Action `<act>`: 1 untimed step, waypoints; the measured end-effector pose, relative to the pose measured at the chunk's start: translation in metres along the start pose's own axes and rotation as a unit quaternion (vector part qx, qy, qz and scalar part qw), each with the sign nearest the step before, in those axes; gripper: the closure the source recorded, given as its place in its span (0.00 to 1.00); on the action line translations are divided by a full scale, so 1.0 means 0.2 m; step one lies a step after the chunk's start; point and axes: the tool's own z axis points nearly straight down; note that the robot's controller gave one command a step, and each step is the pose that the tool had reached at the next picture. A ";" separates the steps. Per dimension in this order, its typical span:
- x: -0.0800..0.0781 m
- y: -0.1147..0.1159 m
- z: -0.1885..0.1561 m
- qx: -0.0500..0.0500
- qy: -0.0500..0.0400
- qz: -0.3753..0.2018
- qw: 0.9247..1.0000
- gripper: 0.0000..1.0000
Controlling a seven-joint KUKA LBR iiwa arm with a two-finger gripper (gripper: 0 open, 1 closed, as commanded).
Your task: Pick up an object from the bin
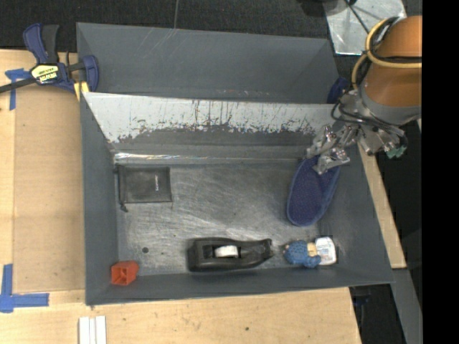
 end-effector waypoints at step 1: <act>0.02 0.04 -0.23 0.000 0.001 -0.002 1.000 1.00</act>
Offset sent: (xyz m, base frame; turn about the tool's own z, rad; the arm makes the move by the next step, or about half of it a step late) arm -0.0077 0.0075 0.0424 -0.0050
